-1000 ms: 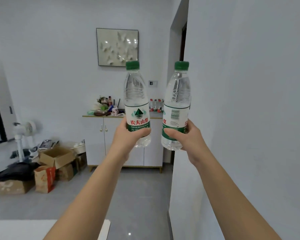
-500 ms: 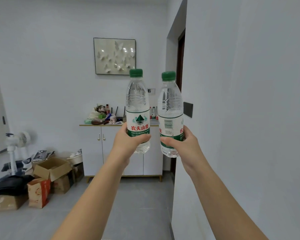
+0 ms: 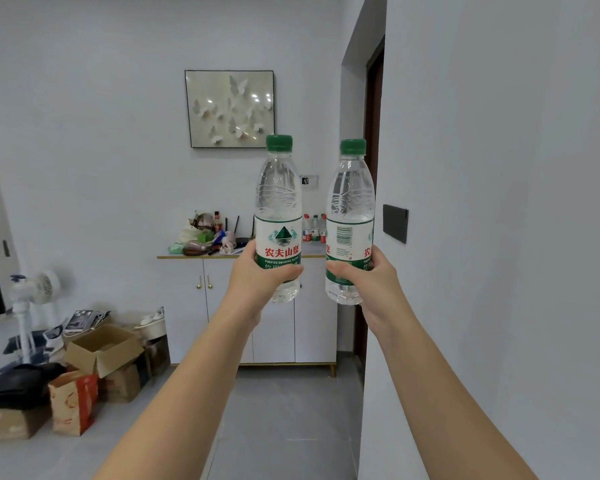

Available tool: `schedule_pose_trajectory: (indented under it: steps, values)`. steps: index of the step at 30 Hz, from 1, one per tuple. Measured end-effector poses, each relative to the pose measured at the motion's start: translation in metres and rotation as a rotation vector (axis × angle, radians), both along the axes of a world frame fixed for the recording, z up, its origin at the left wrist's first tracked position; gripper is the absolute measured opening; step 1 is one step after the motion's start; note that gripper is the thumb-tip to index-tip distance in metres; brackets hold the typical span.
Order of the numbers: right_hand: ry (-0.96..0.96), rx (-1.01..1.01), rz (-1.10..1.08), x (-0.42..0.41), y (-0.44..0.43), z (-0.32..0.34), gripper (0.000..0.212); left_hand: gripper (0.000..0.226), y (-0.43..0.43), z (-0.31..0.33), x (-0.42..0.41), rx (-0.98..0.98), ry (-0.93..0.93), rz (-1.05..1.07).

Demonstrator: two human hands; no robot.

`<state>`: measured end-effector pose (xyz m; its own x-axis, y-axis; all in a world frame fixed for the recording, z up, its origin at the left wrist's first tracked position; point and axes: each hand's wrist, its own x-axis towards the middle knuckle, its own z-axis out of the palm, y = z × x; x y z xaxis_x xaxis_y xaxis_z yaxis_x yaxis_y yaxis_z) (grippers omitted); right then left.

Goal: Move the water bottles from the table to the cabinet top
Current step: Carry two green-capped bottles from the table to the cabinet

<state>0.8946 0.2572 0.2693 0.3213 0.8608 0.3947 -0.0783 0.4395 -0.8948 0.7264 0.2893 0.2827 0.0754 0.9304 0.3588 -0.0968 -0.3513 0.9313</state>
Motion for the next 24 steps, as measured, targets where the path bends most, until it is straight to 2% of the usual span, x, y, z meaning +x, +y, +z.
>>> schedule_pose_trajectory:
  steps: [4, 8, 12, 24]
  values:
    - [0.008, 0.0, 0.005, 0.022, 0.063, 0.007, 0.049, 0.059, 0.06, 0.003, 0.024, 0.011, 0.003, 0.007]
    - [0.012, 0.012, 0.013, 0.037, 0.124, 0.016, 0.047, 0.054, 0.114, 0.008, 0.045, 0.019, -0.024, 0.015]
    - [0.037, 0.006, 0.015, 0.047, 0.174, 0.016, 0.054, 0.049, 0.159, 0.005, 0.059, 0.005, -0.06, 0.022]
    - [0.075, -0.033, -0.072, 0.075, 0.305, 0.005, 0.044, 0.047, 0.304, -0.003, 0.083, -0.029, -0.084, -0.011]
